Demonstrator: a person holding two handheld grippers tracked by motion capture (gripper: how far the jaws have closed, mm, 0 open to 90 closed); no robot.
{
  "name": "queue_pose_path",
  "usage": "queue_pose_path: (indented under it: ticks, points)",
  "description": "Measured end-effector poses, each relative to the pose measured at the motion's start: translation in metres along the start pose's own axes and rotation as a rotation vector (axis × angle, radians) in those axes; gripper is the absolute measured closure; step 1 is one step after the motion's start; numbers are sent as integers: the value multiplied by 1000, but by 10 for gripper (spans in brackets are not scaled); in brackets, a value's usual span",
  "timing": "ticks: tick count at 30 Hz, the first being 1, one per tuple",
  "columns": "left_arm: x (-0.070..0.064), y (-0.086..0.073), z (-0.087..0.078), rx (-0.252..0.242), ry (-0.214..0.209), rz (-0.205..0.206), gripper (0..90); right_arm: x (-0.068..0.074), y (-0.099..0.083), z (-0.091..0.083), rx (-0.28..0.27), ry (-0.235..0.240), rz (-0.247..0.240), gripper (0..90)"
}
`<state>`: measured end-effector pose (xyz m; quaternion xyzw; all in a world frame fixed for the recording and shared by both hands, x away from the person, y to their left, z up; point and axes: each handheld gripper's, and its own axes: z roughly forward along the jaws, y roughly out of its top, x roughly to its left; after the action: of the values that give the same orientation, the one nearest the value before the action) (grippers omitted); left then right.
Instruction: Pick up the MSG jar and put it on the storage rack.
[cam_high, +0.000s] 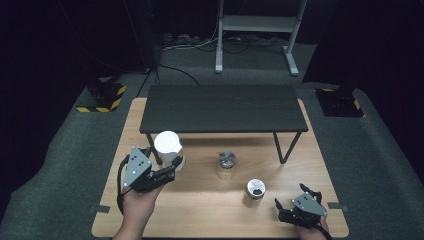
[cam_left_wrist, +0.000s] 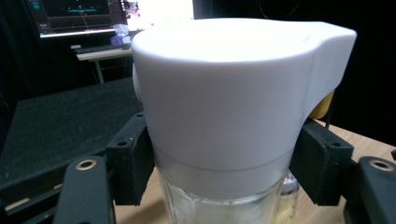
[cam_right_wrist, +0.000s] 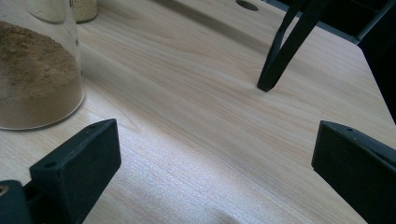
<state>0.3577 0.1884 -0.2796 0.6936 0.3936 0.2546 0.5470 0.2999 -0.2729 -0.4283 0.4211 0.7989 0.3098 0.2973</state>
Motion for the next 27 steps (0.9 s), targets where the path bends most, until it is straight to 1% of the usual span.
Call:
queue_pose_path:
  ticks: [2, 3, 4, 7, 8, 10, 12, 13, 18, 22, 26, 27]
  points:
    - [0, 6, 4, -4, 0, 4, 305, 0, 0, 0, -1, 0, 2, 8]
    - [0, 6, 4, -4, 0, 4, 305, 0, 0, 0, -1, 0, 2, 8]
    - [1, 11, 6, -7, 0, 5, 305, 0, 0, 0, -1, 1, 3, 8]
    - [2, 15, 9, -12, 2, 1, 305, 0, 0, 0, -2, 0, 2, 8]
    - [2, 18, 11, -16, 2, 0, 305, 0, 0, 0, -2, 0, 2, 8]
    - [2, 21, 13, -19, 2, 2, 305, 0, 0, 0, -1, 0, 2, 8]
    - [3, 26, 15, -21, 6, 10, 305, 0, 0, 0, -1, 0, 2, 8]
    - [2, 29, 17, -27, 8, 8, 305, 0, 0, 0, -2, -1, 2, 8]
    - [2, 37, 22, -31, 16, 14, 304, 0, 0, 0, -1, -1, 2, 8]
    - [4, 44, 31, -35, 26, 12, 305, 0, 0, 0, -4, -2, 4, 8]
    - [7, 48, 36, -33, 32, 12, 305, 0, 0, 0, -5, -2, 3, 8]
    - [9, 50, 42, -33, 37, 5, 305, 0, 0, -1, -5, -2, 5, 8]
